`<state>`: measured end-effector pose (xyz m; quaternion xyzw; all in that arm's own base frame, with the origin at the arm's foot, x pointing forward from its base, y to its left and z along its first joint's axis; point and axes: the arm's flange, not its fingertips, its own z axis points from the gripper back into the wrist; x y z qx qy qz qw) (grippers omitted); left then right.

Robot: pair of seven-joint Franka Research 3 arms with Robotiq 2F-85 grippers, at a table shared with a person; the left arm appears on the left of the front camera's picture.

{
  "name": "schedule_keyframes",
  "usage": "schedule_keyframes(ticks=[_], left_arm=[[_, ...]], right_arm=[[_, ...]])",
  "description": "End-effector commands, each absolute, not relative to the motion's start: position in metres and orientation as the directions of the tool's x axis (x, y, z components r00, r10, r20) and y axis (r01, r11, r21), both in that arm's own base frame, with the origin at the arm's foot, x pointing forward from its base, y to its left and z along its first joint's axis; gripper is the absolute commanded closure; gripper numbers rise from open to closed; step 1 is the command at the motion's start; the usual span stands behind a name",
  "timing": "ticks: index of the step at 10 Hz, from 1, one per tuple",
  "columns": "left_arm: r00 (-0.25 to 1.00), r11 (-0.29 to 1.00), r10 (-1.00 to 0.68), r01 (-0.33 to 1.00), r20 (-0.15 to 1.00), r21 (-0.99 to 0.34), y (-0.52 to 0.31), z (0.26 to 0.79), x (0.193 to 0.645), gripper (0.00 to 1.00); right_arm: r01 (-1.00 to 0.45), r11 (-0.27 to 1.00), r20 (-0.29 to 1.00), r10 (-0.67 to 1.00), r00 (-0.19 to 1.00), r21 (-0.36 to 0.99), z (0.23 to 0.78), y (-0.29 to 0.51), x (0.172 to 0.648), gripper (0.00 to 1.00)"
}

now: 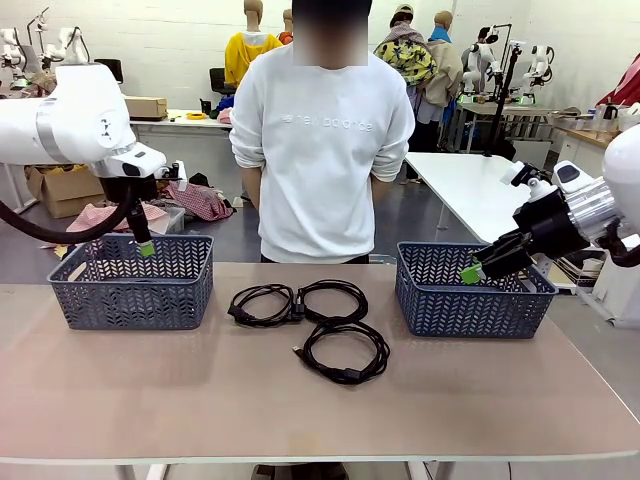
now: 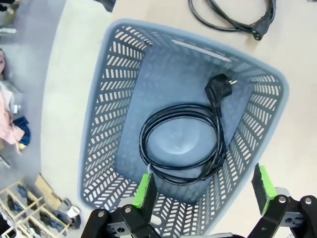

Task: Organize the cables according to human instructions.
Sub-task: Pick up a bundle of cables and place it in the basket indicated by the human.

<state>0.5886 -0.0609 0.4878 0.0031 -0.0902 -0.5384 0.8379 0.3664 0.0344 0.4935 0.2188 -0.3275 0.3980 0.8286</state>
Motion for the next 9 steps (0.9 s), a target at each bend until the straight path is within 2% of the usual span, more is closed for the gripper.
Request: schedule_keyframes(ticks=[1,5,7,9], left_arm=[[0.389,0.405,-0.910,0.908,0.141,0.107,-0.060,0.487,0.589,0.00],[0.401,0.417,-0.905,0.903,0.145,0.101,-0.062,0.486,0.589,0.00],[0.347,0.385,-0.905,0.915,0.248,0.122,-0.113,0.479,0.550,0.00],[0.306,0.360,-0.904,0.922,0.299,0.145,-0.142,0.475,0.517,0.00]], right_arm=[[-0.816,0.569,0.736,0.510,0.445,0.099,0.492,0.033,0.370,0.00],[-0.816,0.569,0.736,0.510,0.445,0.099,0.492,0.033,0.370,0.00],[-0.816,0.569,0.736,0.510,0.445,0.099,0.492,0.033,0.370,0.00],[-0.816,0.569,0.736,0.510,0.445,0.099,0.492,0.033,0.370,0.00]])
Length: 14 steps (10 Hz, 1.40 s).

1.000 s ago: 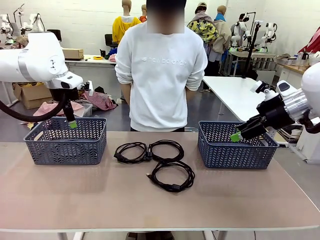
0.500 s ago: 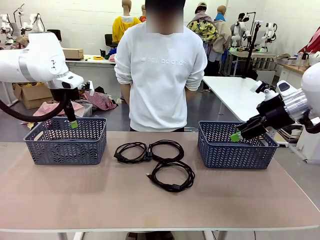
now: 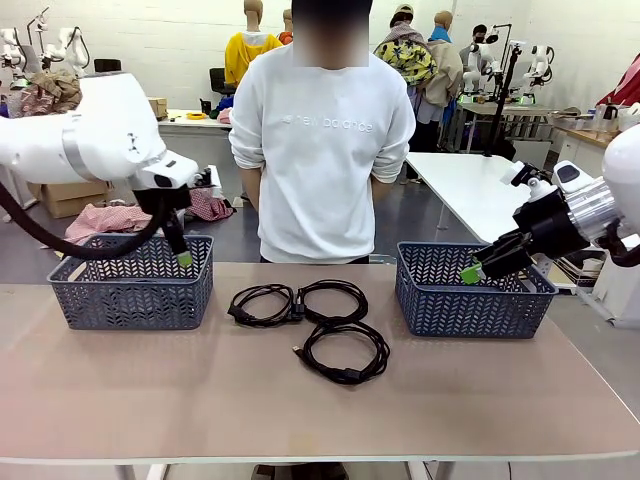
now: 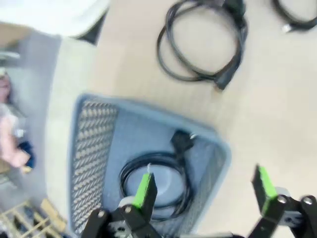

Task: Organize the cables according to human instructions.
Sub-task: Pick up a bundle of cables and place it in the basket indicated by the human.

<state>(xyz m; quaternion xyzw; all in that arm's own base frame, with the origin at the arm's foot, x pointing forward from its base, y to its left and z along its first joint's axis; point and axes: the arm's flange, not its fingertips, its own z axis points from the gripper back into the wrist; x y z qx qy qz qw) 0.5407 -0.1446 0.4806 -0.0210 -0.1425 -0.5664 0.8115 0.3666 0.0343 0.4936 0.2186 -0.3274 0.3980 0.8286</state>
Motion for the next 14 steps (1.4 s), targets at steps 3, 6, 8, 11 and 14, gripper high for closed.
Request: schedule_keyframes(ticks=[3,6,8,11,14], left_arm=[[0.274,0.349,-0.887,0.925,0.371,0.152,-0.171,0.459,0.473,0.00],[0.225,0.324,-0.854,0.935,0.468,0.141,-0.191,0.449,0.438,0.00],[0.203,0.304,-0.846,0.943,0.492,0.133,-0.197,0.444,0.422,0.00],[0.192,0.287,-0.845,0.951,0.500,0.119,-0.201,0.432,0.407,0.00],[0.222,0.308,-0.852,0.945,0.475,0.110,-0.211,0.439,0.410,0.00]], right_arm=[[-0.816,0.569,0.736,0.510,0.445,0.099,0.492,0.033,0.370,0.00],[-0.816,0.569,0.736,0.510,0.445,0.099,0.492,0.033,0.370,0.00],[-0.816,0.569,0.736,0.510,0.445,0.099,0.492,0.033,0.370,0.00],[-0.816,0.569,0.736,0.510,0.445,0.099,0.492,0.033,0.370,0.00],[-0.816,0.569,0.736,0.510,0.445,0.099,0.492,0.033,0.370,0.00]])
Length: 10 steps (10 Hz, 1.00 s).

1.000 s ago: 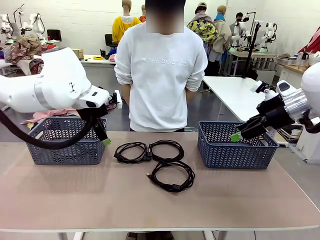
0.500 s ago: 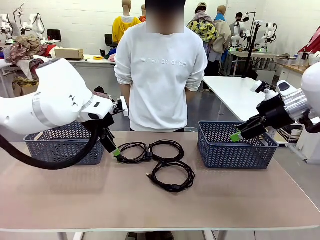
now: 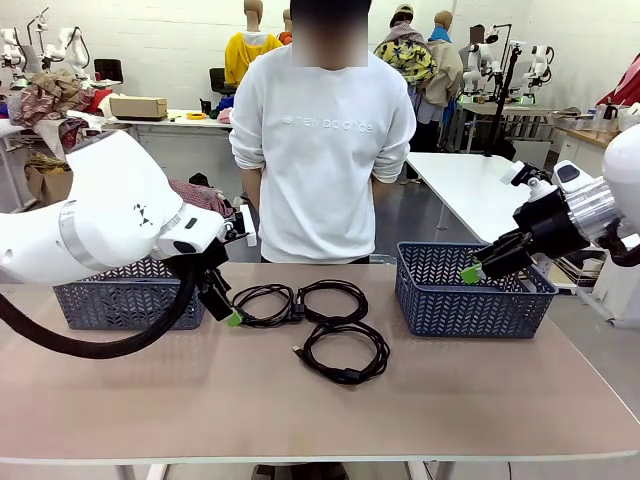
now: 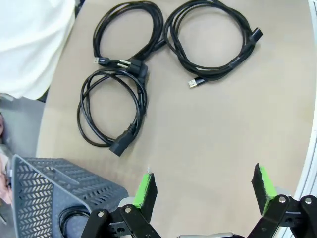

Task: Organize the cables according to human instructions.
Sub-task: Pick up a bundle of cables and place it in the basket indicated by the human.

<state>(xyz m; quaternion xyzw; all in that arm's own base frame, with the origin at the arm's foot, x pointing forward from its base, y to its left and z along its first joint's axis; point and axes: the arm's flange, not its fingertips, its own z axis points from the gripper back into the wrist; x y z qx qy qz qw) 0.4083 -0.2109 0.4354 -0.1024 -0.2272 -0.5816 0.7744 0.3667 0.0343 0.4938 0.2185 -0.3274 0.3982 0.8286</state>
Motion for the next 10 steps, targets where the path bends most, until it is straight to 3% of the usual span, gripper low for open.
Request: schedule_keyframes(ticks=[1,10], left_arm=[[0.222,0.308,-0.852,0.945,0.475,0.110,-0.2108,0.4387,0.4103,0.00],[0.222,0.308,-0.852,0.945,0.475,0.110,-0.2108,0.4387,0.4103,0.00]], right_arm=[[-0.816,0.569,0.736,0.510,0.445,0.099,0.4925,0.0335,0.3699,0.00],[-0.816,0.569,0.736,0.510,0.445,0.099,0.4925,0.0335,0.3699,0.00]])
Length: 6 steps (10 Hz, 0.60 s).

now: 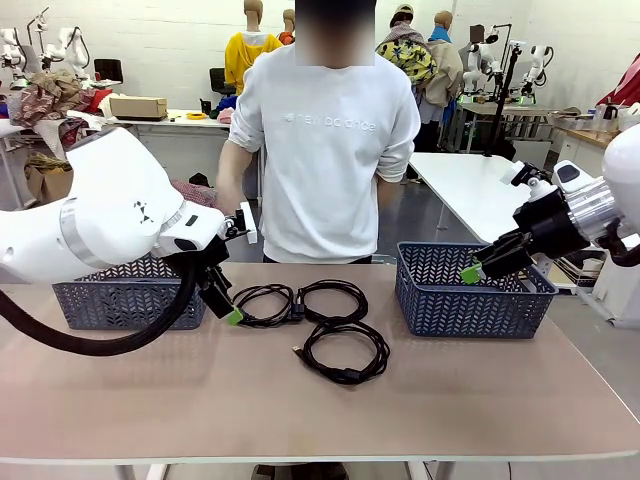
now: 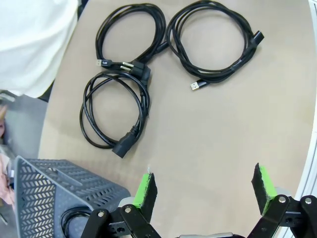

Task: Organize the cables according to human instructions.
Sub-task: Pick up a bundle of cables and place it in the basket indicated by the human.

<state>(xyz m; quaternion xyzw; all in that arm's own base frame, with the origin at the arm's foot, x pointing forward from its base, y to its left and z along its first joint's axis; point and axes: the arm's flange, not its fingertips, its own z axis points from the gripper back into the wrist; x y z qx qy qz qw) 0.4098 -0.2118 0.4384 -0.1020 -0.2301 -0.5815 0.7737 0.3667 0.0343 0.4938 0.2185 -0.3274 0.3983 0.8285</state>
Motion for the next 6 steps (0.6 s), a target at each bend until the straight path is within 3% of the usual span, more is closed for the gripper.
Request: schedule_keyframes(ticks=[1,6], left_arm=[[0.222,0.308,-0.852,0.945,0.475,0.110,-0.2108,0.4387,0.4103,0.00],[0.222,0.308,-0.852,0.945,0.475,0.110,-0.2108,0.4387,0.4103,0.00]], right_arm=[[-0.816,0.569,0.736,0.510,0.445,0.099,0.4925,0.0335,0.3699,0.00],[-0.816,0.569,0.736,0.510,0.445,0.099,0.4925,0.0335,0.3699,0.00]])
